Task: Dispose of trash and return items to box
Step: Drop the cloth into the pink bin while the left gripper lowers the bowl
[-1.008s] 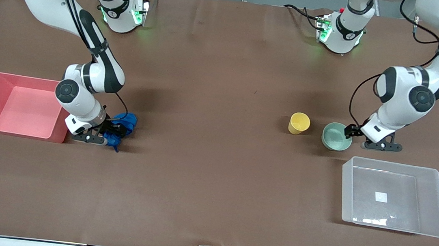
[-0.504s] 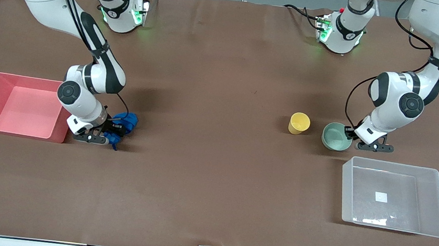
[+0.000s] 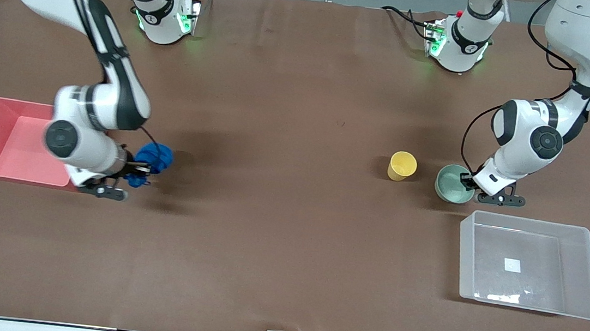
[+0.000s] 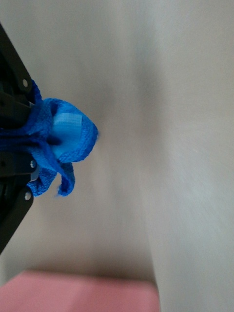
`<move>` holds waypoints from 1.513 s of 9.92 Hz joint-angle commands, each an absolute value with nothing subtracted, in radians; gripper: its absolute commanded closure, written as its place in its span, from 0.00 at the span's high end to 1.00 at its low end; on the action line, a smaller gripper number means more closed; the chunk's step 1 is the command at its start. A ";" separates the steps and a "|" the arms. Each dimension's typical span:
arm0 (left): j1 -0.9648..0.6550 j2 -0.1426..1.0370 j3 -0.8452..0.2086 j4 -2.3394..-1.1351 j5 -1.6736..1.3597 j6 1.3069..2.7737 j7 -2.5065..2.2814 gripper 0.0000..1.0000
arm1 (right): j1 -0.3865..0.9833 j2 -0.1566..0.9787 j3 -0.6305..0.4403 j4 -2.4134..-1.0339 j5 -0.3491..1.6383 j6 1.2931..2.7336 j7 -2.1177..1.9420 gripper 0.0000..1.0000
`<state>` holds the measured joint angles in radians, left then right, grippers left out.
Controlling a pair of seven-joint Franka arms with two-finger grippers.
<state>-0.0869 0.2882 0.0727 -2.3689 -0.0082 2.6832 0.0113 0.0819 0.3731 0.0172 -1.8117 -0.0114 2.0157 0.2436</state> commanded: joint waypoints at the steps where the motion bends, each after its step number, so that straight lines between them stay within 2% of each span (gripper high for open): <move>1: -0.091 0.160 0.075 -2.405 -0.011 2.586 0.006 0.00 | -0.010 0.270 -0.033 -1.754 -0.021 1.870 0.056 0.00; 3: -0.087 -0.002 0.080 -2.375 -0.011 2.380 0.011 0.00 | -0.011 0.258 -0.243 -1.761 -0.021 1.888 -0.282 0.01; 5: -0.086 0.024 0.107 -2.234 -0.020 2.343 0.021 0.00 | -0.024 0.259 -0.331 -1.848 -0.021 1.992 -0.417 0.01; 7: -0.083 0.205 0.158 -2.020 -0.014 2.301 0.079 0.00 | -0.047 0.262 -0.347 -2.033 -0.017 2.237 -0.465 0.01; 9: -0.075 0.402 0.196 -1.819 -0.058 2.299 0.161 0.00 | -0.049 0.316 -0.345 -2.114 0.003 2.392 -0.463 0.01; 10: -0.075 0.464 0.201 -1.749 -0.114 2.298 0.182 0.00 | -0.046 0.348 -0.344 -2.143 0.046 2.452 -0.465 0.02; 12: -0.069 0.558 0.245 -1.698 -0.193 2.301 0.289 0.00 | -0.037 0.380 -0.339 -2.181 0.074 2.534 -0.463 0.09; 14: -0.074 0.630 0.282 -1.640 -0.332 2.301 0.399 0.00 | -0.035 0.408 -0.336 -2.180 0.095 2.557 -0.462 0.67; 15: -0.078 0.649 0.282 -1.637 -0.380 2.301 0.406 0.00 | -0.029 0.408 -0.336 -2.178 0.112 2.554 -0.459 1.00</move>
